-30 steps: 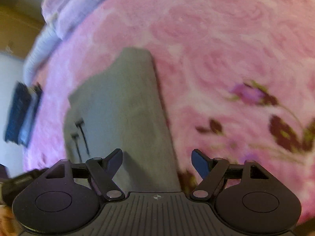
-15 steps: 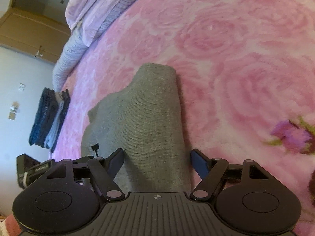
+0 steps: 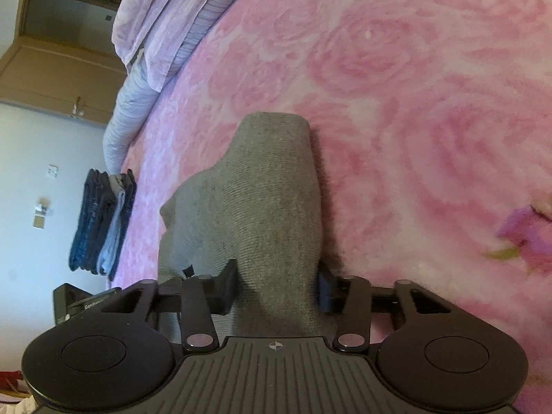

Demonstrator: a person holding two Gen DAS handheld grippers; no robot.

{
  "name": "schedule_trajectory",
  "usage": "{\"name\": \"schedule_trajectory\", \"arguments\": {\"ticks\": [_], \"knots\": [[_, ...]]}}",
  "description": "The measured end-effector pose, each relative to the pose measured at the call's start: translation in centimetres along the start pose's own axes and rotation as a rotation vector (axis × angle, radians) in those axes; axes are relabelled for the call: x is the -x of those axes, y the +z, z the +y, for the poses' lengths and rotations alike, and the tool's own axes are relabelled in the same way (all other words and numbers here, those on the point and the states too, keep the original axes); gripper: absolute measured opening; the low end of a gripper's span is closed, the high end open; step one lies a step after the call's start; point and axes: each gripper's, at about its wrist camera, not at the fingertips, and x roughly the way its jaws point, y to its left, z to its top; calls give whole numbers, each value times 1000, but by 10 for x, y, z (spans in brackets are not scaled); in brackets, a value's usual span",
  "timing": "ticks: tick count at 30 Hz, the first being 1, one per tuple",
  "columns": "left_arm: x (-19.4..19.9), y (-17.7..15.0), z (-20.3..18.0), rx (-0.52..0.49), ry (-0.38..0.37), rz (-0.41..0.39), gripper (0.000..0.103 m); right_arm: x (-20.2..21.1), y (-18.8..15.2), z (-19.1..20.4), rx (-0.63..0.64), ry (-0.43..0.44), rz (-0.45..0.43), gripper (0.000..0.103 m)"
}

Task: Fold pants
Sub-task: 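Grasp the folded skirt's edge with the left tool while the right tool grasps it too, then carry the folded skirt with both tools toward the stack of blue jeans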

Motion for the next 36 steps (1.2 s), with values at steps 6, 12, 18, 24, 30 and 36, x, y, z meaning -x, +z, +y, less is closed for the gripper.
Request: {"name": "schedule_trajectory", "arguments": {"ticks": [6,12,18,24,30,36], "knots": [[20,-11,-28,-27,55,-43,15,10,9,41,87,-74,45,29],[70,-37,-56,53,102,-121,15,29,20,94,159,-109,143,29],[139,-59,-97,76,171,-236,15,45,25,154,236,-80,220,29],[210,-78,-128,102,212,-382,15,49,27,221,365,-4,266,29],[271,-93,-134,163,247,-514,14,35,13,286,486,74,321,29],[317,-87,-111,231,263,-579,14,-2,-3,339,558,101,378,29]]}}
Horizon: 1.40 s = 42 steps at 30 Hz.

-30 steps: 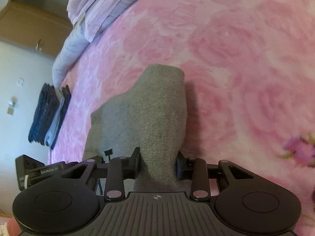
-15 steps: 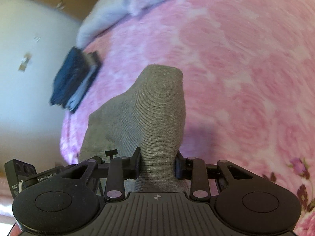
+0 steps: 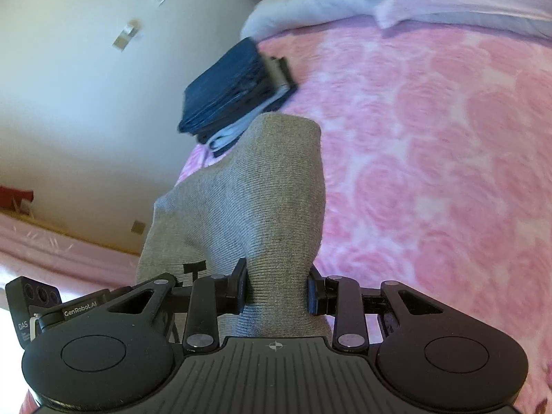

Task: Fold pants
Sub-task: 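Carry the folded skirt with both tools toward the stack of blue jeans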

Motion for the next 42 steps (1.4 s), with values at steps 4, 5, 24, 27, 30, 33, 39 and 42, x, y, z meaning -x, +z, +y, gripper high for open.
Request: {"name": "schedule_trajectory", "arguments": {"ticks": [4,5,24,27,30,33,39,42], "knots": [[-2,40,24,24,7,0,14,-35,26,14,5,2,25,29],[-6,51,31,25,6,5,14,-47,35,18,1,-1,30,29],[-99,363,131,8,25,-92,14,-253,294,109,54,18,12,29],[-111,402,142,30,30,-140,14,-288,338,127,100,35,8,29],[-123,439,156,52,36,-180,14,-323,376,138,141,56,16,29],[-136,466,170,70,46,-206,14,-356,407,141,157,78,34,29],[-163,502,207,125,66,-206,14,-418,445,138,167,92,99,29],[-173,508,223,134,72,-206,14,-443,457,138,176,92,123,29]]}}
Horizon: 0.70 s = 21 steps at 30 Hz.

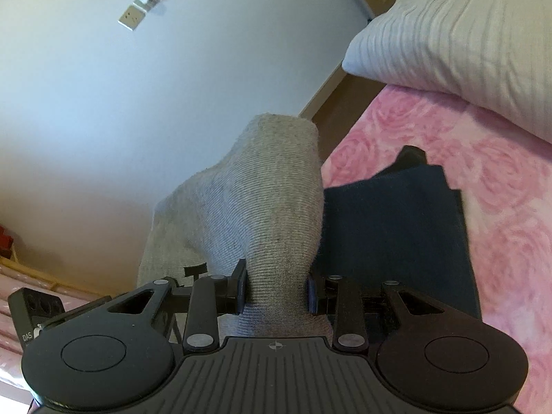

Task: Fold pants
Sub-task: 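Carry the folded skirt with both tools toward the stack of blue jeans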

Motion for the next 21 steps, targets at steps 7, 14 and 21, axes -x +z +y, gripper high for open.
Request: {"name": "schedule_trajectory", "arguments": {"ticks": [7,14,21], "knots": [[-35,-6,36,15,38,25,15,-49,3,-24,-8,-63,36,31],[-32,-9,45,-48,31,3,26,-53,-10,-31,20,-100,-44,47],[14,8,11,-186,159,-112,22,-9,-12,3,270,-237,-206,50]]}}
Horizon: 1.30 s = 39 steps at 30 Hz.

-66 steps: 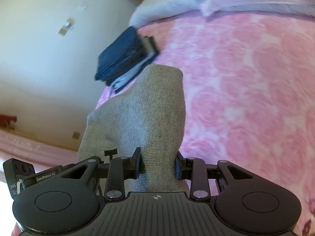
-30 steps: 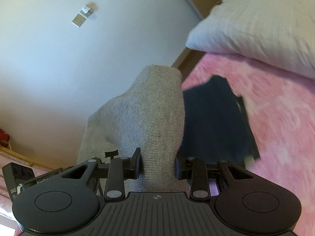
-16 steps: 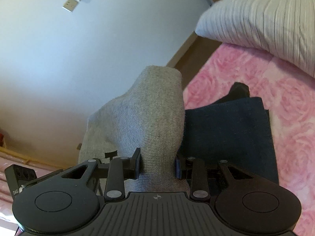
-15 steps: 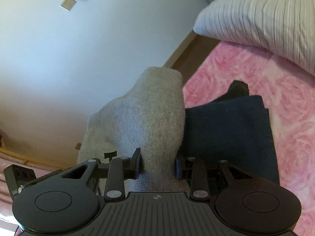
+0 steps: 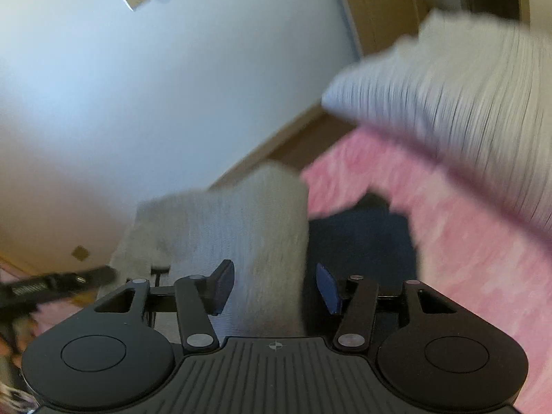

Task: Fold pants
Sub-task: 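Carry the folded skirt with both tools toward the stack of blue jeans, then lower the skirt onto the jeans stack and open both tools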

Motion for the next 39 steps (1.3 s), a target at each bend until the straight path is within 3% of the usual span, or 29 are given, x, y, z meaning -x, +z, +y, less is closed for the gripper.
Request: {"name": "schedule_trajectory", "arguments": {"ticks": [1,3,5,10,14,17,21,24,26,28,31,34,36,39], "knots": [[2,6,-7,-21,4,-18,20,3,3,3,22,-6,-35,49],[-3,17,-25,-68,16,-46,18,1,11,11,56,-22,-88,32],[-20,22,-40,-114,47,-54,15,-10,16,23,56,-21,-105,23],[-75,4,-30,-89,118,28,7,-59,3,34,91,-71,-92,22],[-89,-19,-17,-138,146,2,7,-70,-11,38,117,-93,-89,22],[-92,-19,-14,-175,145,3,7,-69,-19,52,236,-132,-81,25],[-77,-10,-22,-224,137,22,5,-49,-22,45,183,-82,-64,26],[-40,-13,-36,-247,67,-4,4,-14,-40,35,164,-35,-71,26],[-13,-24,-48,-270,-4,-21,4,7,-57,32,160,-12,-71,26],[5,-43,-58,-327,-28,-21,4,27,-76,33,170,-12,-71,26],[7,-72,-52,-334,36,21,4,44,-99,39,175,-27,-75,24],[-1,-90,-28,-214,64,36,4,42,-114,44,162,-58,-45,24],[-6,-97,-23,-186,76,37,4,34,-120,44,154,-72,-17,24],[-16,-98,-26,-237,94,33,6,19,-121,43,179,-110,17,24]]}}
